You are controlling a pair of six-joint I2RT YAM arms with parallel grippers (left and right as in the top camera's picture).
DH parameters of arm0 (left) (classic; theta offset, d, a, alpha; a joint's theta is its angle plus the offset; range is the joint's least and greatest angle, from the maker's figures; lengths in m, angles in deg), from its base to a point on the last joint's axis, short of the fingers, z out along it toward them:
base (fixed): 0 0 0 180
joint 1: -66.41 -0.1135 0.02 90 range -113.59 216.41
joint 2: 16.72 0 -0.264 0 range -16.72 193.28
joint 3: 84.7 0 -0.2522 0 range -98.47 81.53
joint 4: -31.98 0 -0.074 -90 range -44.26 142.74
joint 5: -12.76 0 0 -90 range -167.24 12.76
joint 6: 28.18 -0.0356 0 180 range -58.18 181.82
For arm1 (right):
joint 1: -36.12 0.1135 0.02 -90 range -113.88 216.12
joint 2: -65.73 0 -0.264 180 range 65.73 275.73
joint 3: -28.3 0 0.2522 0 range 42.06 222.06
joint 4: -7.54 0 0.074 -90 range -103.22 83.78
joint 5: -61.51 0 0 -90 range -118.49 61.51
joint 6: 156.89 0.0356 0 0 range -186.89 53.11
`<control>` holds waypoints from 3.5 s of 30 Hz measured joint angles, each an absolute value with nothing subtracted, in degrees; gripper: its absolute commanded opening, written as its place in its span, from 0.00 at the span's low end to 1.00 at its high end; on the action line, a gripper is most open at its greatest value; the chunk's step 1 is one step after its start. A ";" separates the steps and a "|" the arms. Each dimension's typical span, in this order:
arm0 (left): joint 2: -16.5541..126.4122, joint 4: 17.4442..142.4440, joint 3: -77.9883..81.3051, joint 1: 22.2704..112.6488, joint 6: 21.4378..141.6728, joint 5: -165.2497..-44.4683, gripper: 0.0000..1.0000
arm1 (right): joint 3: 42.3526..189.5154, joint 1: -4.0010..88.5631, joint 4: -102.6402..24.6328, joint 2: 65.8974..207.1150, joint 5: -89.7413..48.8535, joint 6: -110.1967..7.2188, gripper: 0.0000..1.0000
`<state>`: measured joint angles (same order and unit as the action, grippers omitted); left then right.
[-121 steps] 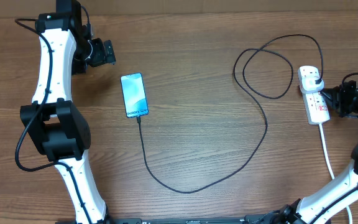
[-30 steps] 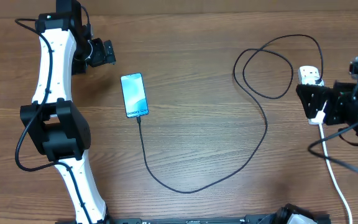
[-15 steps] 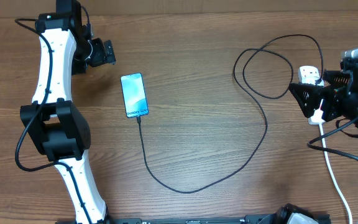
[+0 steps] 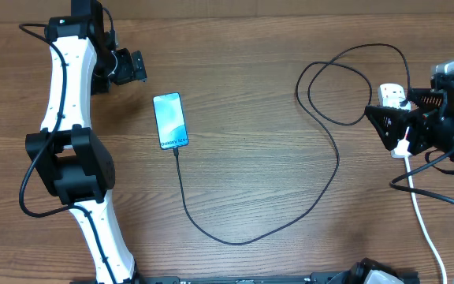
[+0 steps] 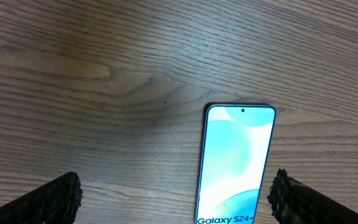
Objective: Plug charger to phone and switch on socket
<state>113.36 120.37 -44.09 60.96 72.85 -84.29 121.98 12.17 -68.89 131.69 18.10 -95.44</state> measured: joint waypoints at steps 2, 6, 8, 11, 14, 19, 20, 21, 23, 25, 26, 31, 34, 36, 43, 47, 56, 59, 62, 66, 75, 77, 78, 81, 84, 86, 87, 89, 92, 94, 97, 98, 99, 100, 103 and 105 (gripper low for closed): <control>113.36 120.37 -44.09 60.96 72.85 -84.29 0.99 | 121.98 12.17 -68.89 131.69 18.12 -95.42 1.00; 113.36 120.37 -44.09 60.96 72.85 -84.29 0.99 | 121.98 12.17 -68.89 131.69 18.14 -95.42 1.00; 113.36 120.37 -44.09 60.96 72.85 -84.29 1.00 | 121.98 12.17 -68.94 131.69 18.19 -95.42 1.00; 113.36 120.37 -44.09 60.96 72.85 -84.29 1.00 | 121.98 12.17 -69.02 131.69 18.21 -95.44 1.00; 113.36 120.37 -44.09 60.96 72.85 -84.29 1.00 | 121.98 12.17 -69.24 131.69 18.23 -95.40 1.00; 113.36 120.37 -44.09 60.96 72.85 -84.29 1.00 | 121.98 12.17 -69.31 131.69 18.21 -95.42 1.00; 113.36 120.37 -44.09 60.96 72.85 -84.29 1.00 | 121.98 12.17 -69.29 131.69 18.23 -95.44 1.00; 113.36 120.37 -44.09 60.96 72.85 -84.29 1.00 | 121.98 12.17 -69.26 131.69 18.25 -95.42 1.00; 113.36 120.37 -44.09 60.96 72.85 -84.29 1.00 | 121.98 12.17 -69.29 131.69 18.21 -95.42 1.00; 113.36 120.37 -44.09 60.96 72.85 -84.29 1.00 | 121.98 12.17 -69.29 131.69 18.21 -95.44 1.00; 113.36 120.37 -44.09 60.96 72.85 -84.29 1.00 | 121.98 12.17 -69.26 131.69 18.19 -95.44 1.00; 113.36 120.37 -44.09 60.96 72.85 -84.29 1.00 | 121.98 12.17 -69.26 131.69 18.32 -95.47 1.00; 113.36 120.37 -44.09 60.96 72.85 -84.29 0.99 | 121.98 12.19 -69.24 131.69 19.35 -95.44 1.00; 113.36 120.37 -44.09 60.96 72.85 -84.29 0.99 | 121.98 12.26 -69.02 131.69 19.72 -95.42 1.00; 113.36 120.37 -44.09 60.96 72.85 -84.29 1.00 | 121.98 14.58 -68.52 131.69 19.74 -96.45 1.00; 113.36 120.37 -44.09 60.96 72.85 -84.29 1.00 | 121.98 14.84 -68.35 131.80 19.72 -96.75 1.00; 113.36 120.37 -44.09 60.96 72.85 -84.29 0.99 | 121.98 14.84 -68.35 132.04 19.50 -96.93 1.00; 113.36 120.37 -44.09 60.96 72.85 -84.29 0.99 | 121.98 14.84 -68.35 132.06 19.52 -96.95 1.00; 113.36 120.37 -44.09 60.96 72.85 -84.29 1.00 | 121.98 14.84 -68.35 132.08 19.50 -96.95 1.00; 113.36 120.37 -44.09 60.96 72.85 -84.29 1.00 | 121.98 14.84 -68.32 132.08 19.54 -96.93 1.00; 113.36 120.37 -44.09 60.96 72.85 -84.29 0.99 | 121.98 14.84 -68.37 132.08 19.52 -96.95 1.00; 113.36 120.37 -44.09 60.96 72.85 -84.29 1.00 | 121.98 14.84 -68.37 132.08 19.52 -96.95 1.00; 113.36 120.37 -44.09 60.96 72.85 -84.29 1.00 | 121.98 14.84 -68.35 132.08 19.52 -96.95 1.00; 113.36 120.37 -44.09 60.96 72.85 -84.29 1.00 | 121.98 14.84 -68.35 132.08 19.52 -96.95 1.00; 113.36 120.37 -44.09 60.96 72.85 -84.29 1.00 | 121.98 14.84 -68.37 132.08 19.57 -96.95 1.00; 113.36 120.37 -44.09 60.96 72.85 -84.29 1.00 | 121.98 14.84 -68.32 132.08 19.54 -96.95 1.00; 113.36 120.37 -44.09 60.96 72.85 -84.29 1.00 | 121.98 14.84 -68.35 132.08 19.54 -96.95 1.00; 113.36 120.37 -44.09 60.96 72.85 -84.29 1.00 | 121.98 14.84 -68.32 132.08 19.54 -96.93 1.00; 113.36 120.37 -44.09 60.96 72.85 -84.29 1.00 | 121.98 14.84 -68.32 132.08 19.54 -96.95 1.00; 113.36 120.37 -44.09 60.96 72.85 -84.29 1.00 | 121.98 14.84 -68.35 132.08 19.54 -96.95 1.00; 113.36 120.37 -44.09 60.96 72.85 -84.29 0.99 | 121.98 14.84 -68.39 132.08 19.54 -96.95 1.00; 113.36 120.37 -44.09 60.96 72.85 -84.29 1.00 | 121.98 14.84 -68.43 132.08 19.57 -96.95 1.00; 113.36 120.37 -44.09 60.96 72.85 -84.29 0.99 | 121.98 14.84 -68.50 132.08 19.57 -96.95 1.00; 113.36 120.37 -44.09 60.96 72.85 -84.29 1.00 | 121.98 14.84 -68.54 132.08 19.59 -96.95 1.00; 113.36 120.37 -44.09 60.96 72.85 -84.29 1.00 | 121.98 14.84 -68.37 132.08 19.83 -96.95 1.00; 113.36 120.37 -44.09 60.96 72.85 -84.29 0.99 | 121.98 14.84 -67.71 132.08 20.66 -96.91 1.00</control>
